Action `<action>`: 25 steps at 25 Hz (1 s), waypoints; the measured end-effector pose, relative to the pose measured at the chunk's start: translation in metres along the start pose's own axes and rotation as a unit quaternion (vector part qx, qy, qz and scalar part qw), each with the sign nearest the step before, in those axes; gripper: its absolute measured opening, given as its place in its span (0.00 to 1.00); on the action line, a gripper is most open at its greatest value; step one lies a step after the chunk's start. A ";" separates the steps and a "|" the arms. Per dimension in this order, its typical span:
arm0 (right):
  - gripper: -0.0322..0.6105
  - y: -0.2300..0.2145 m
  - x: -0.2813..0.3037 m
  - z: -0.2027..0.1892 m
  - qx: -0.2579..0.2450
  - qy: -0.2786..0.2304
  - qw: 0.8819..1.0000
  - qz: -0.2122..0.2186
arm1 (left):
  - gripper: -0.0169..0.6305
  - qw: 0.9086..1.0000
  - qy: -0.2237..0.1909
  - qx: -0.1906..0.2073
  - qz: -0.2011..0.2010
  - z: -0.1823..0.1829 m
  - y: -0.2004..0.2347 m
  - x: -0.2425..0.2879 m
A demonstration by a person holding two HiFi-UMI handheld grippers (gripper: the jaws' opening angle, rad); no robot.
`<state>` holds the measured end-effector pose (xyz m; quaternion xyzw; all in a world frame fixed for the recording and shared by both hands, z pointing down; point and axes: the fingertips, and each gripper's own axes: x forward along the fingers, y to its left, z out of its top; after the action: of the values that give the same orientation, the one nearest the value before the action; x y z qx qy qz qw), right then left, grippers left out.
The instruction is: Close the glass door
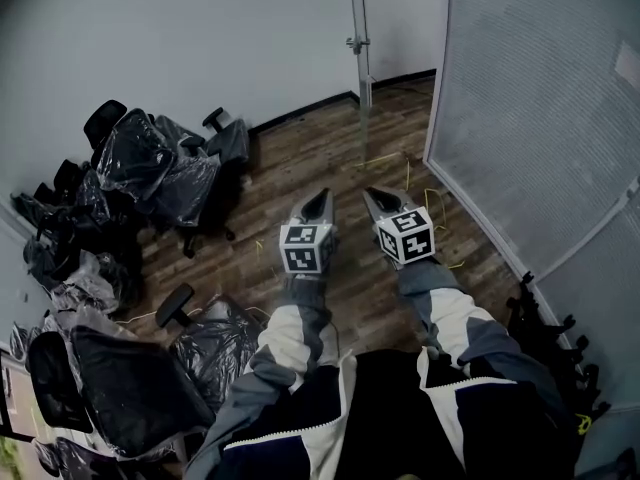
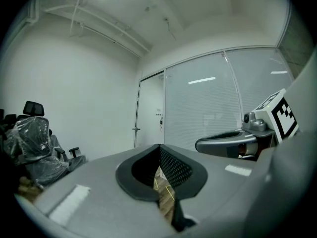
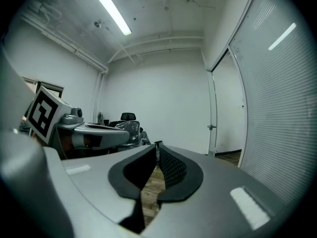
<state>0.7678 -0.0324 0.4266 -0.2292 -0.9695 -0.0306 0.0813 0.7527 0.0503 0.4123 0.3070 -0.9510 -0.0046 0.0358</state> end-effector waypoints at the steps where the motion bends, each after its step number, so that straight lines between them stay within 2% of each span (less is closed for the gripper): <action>1: 0.09 0.004 0.003 -0.001 -0.001 0.002 1.000 0.001 | 0.03 1.000 0.000 -0.002 0.000 -0.001 0.003 -0.002; 12: 0.05 0.046 0.036 -0.010 -0.010 0.013 0.999 0.030 | 0.03 1.000 -0.010 -0.012 -0.003 -0.016 0.037 -0.024; 21: 0.05 0.062 0.075 -0.008 -0.009 0.011 0.998 0.064 | 0.03 0.999 -0.007 -0.013 0.033 -0.022 0.077 -0.024; 25: 0.05 0.067 0.105 -0.001 -0.009 0.004 0.995 0.095 | 0.03 0.998 -0.001 -0.014 0.055 -0.023 0.100 -0.013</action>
<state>0.7060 0.0733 0.4474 -0.3204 -0.9428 -0.0323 0.0861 0.7064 0.1395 0.4370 0.2539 -0.9663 -0.0166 0.0397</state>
